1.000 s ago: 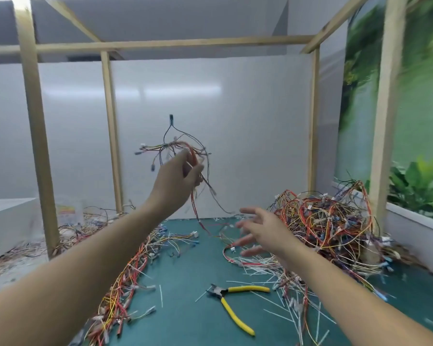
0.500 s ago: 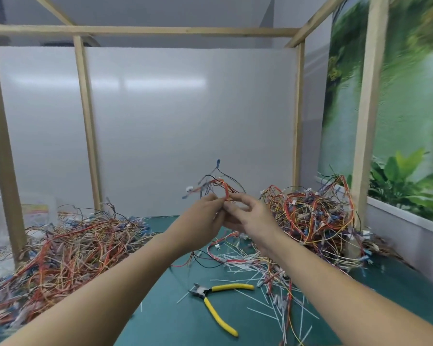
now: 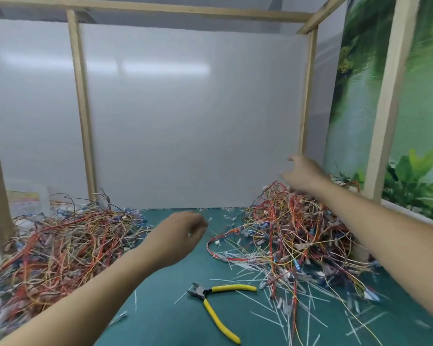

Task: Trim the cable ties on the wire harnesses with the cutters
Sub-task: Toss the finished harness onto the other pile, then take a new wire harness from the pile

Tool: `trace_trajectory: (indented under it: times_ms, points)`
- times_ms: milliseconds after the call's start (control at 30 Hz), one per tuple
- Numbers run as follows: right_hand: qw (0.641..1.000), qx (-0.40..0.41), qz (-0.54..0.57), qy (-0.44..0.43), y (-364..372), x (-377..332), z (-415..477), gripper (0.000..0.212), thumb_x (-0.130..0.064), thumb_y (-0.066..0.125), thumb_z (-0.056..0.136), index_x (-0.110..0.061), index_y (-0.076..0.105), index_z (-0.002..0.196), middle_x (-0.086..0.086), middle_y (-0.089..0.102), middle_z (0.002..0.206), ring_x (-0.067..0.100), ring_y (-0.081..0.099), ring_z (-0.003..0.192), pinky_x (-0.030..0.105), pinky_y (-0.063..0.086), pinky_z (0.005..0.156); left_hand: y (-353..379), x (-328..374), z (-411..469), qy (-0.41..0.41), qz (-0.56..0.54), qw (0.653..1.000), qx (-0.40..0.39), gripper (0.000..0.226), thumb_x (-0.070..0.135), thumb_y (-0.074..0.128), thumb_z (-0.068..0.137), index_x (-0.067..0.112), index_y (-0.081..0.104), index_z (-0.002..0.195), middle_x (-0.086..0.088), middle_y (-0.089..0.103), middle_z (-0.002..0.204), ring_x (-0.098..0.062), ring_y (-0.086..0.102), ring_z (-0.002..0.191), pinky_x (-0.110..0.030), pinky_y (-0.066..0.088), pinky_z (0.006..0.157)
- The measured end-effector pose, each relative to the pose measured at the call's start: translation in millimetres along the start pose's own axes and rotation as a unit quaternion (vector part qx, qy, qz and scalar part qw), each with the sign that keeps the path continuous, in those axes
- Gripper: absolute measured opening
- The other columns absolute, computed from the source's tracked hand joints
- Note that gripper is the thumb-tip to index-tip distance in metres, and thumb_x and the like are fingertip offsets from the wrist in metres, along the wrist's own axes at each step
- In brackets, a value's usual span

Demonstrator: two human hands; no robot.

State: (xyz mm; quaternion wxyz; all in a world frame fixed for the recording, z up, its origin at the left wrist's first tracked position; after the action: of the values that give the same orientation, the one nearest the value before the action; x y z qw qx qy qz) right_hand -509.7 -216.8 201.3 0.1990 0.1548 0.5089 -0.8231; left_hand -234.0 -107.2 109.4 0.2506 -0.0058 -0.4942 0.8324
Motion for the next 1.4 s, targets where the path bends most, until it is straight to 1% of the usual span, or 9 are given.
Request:
trace_trajectory:
  times_ms: [133,433,667,800,867,1000,1167,1300,1400]
  points:
    - [0.983,-0.135,-0.005,-0.127,93.3,-62.5,-60.1,0.021,-0.026,0.056,0.095,-0.017,0.075,0.096,-0.001,0.075,0.090,0.013,0.067,0.073,0.035,0.057,0.075,4.9,-95.3,-31.6,-0.100,0.181,0.977,-0.045,0.019,0.036,0.047,0.096,0.029,0.064,0.099,0.011,0.065,0.099,-0.013,0.060,0.091,-0.031,0.051,0.075]
    - [0.929,-0.305,0.029,-0.207,233.7,-129.1,-157.2,0.023,-0.032,0.056,0.091,-0.017,0.073,0.088,-0.003,0.076,0.086,0.012,0.065,0.072,0.035,0.057,0.077,-57.4,-268.9,-123.1,-0.331,0.298,0.893,-0.069,0.056,0.050,0.057,0.092,0.026,0.043,0.142,-0.001,0.064,0.124,-0.018,0.065,0.101,-0.039,0.058,0.085]
    - [0.924,-0.309,0.054,-0.218,267.4,-145.7,-169.6,0.024,-0.035,0.054,0.090,-0.020,0.071,0.086,-0.005,0.075,0.084,0.015,0.068,0.080,0.038,0.057,0.079,-121.0,-191.3,-93.8,-0.066,0.387,0.900,0.191,0.038,0.027,0.068,0.087,0.016,0.058,0.122,-0.011,0.066,0.102,-0.028,0.064,0.083,-0.037,0.051,0.058]
    - [0.925,-0.312,0.084,-0.199,268.7,-138.9,-167.7,0.021,-0.033,0.054,0.090,-0.022,0.069,0.080,-0.009,0.075,0.077,0.008,0.068,0.073,0.037,0.057,0.077,-138.0,-289.3,-119.0,-0.394,0.270,0.877,0.057,0.052,0.044,0.060,0.093,0.006,0.050,0.127,-0.019,0.066,0.099,-0.033,0.066,0.083,-0.040,0.056,0.068]
    - [0.926,-0.313,0.096,-0.190,267.7,-135.2,-166.1,0.019,-0.031,0.055,0.090,-0.023,0.070,0.081,-0.010,0.075,0.074,0.003,0.068,0.069,0.033,0.057,0.077,-101.2,-314.7,-135.8,-0.460,0.132,0.874,-0.080,0.038,0.039,0.061,0.096,0.002,0.068,0.094,-0.007,0.066,0.067,-0.016,0.060,0.055,-0.026,0.049,0.049]
    - [0.923,-0.313,0.112,-0.195,266.2,-133.5,-166.3,0.018,-0.031,0.056,0.089,-0.025,0.069,0.078,-0.011,0.075,0.073,-0.005,0.063,0.059,0.030,0.056,0.073,-102.4,-299.0,-112.0,-0.378,0.120,0.917,-0.037,0.034,0.046,0.061,0.094,0.020,0.075,0.076,0.008,0.065,0.055,-0.009,0.059,0.052,-0.021,0.042,0.049]
    - [0.920,-0.316,0.147,-0.181,263.2,-126.3,-165.4,0.018,-0.027,0.056,0.090,-0.020,0.071,0.082,-0.008,0.075,0.072,0.005,0.069,0.063,0.034,0.059,0.072,-30.2,-247.1,-91.0,-0.309,0.119,0.909,-0.252,0.032,0.046,0.058,0.095,0.018,0.073,0.088,0.006,0.073,0.077,-0.004,0.067,0.066,-0.018,0.052,0.061]
    - [0.917,-0.304,0.211,-0.148,256.5,-119.9,-160.8,0.020,-0.026,0.056,0.093,-0.017,0.072,0.083,-0.003,0.075,0.073,0.011,0.070,0.063,0.028,0.055,0.061,-35.4,-178.3,-51.5,-0.193,0.323,0.922,-0.094,0.033,0.036,0.042,0.102,0.021,0.063,0.080,0.004,0.067,0.079,-0.017,0.061,0.082,-0.041,0.045,0.101]
    - [0.870,-0.324,0.372,-0.025,256.3,-112.4,-154.6,0.029,-0.029,0.049,0.102,-0.010,0.069,0.096,0.007,0.073,0.081,0.019,0.068,0.061,0.030,0.054,0.060,-10.7,-111.0,-39.5,-0.125,0.264,0.956,-0.022,0.039,0.038,0.035,0.104,0.020,0.060,0.080,-0.005,0.068,0.082,-0.029,0.058,0.087,-0.039,0.041,0.097]
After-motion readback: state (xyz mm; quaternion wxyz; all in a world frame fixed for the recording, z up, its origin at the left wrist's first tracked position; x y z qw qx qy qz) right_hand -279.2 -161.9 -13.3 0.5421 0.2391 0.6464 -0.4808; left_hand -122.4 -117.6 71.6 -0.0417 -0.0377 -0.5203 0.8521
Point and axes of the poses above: each hand's wrist, its own z-axis towards the middle knuckle, its own y-axis out of the palm, x = y × z, the point moved 10 cm from there along z, towards the middle knuckle
